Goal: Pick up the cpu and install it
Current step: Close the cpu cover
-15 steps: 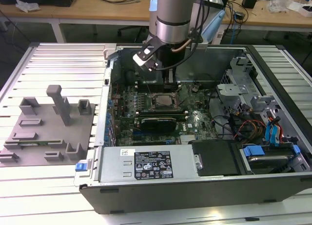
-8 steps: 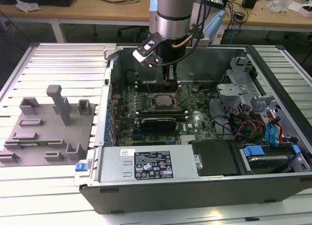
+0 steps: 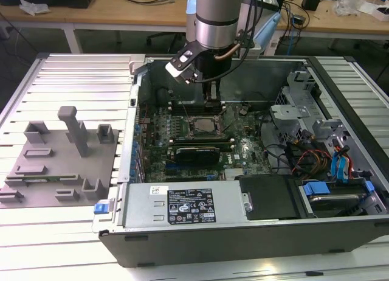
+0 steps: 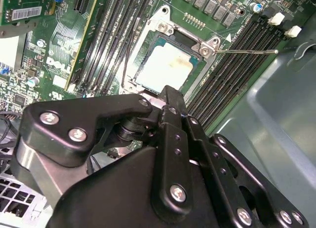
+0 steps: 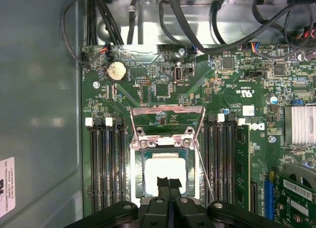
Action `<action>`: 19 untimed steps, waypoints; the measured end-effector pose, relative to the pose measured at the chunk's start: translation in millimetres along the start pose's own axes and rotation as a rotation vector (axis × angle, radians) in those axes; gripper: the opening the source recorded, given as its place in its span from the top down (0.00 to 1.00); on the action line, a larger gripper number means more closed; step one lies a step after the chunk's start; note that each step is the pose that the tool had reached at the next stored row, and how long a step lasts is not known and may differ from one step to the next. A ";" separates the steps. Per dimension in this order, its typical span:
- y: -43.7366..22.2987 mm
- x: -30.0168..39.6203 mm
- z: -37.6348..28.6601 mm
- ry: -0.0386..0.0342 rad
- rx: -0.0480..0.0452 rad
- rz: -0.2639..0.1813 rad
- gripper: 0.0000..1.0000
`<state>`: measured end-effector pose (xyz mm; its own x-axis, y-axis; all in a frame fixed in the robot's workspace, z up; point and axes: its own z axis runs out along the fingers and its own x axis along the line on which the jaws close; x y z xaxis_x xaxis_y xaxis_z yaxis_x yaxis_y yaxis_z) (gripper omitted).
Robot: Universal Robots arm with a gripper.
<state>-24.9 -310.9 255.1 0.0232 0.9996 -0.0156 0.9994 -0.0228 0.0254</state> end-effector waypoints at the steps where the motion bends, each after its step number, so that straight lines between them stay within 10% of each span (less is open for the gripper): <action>1: 0.0 0.0 -0.7 -0.0003 0.0003 0.000 0.89; 19: 0.7 -0.4 -26.4 0.0000 0.0000 0.000 0.89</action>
<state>-24.9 -310.9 281.6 0.0231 0.9996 -0.0155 0.9994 -0.0227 0.0254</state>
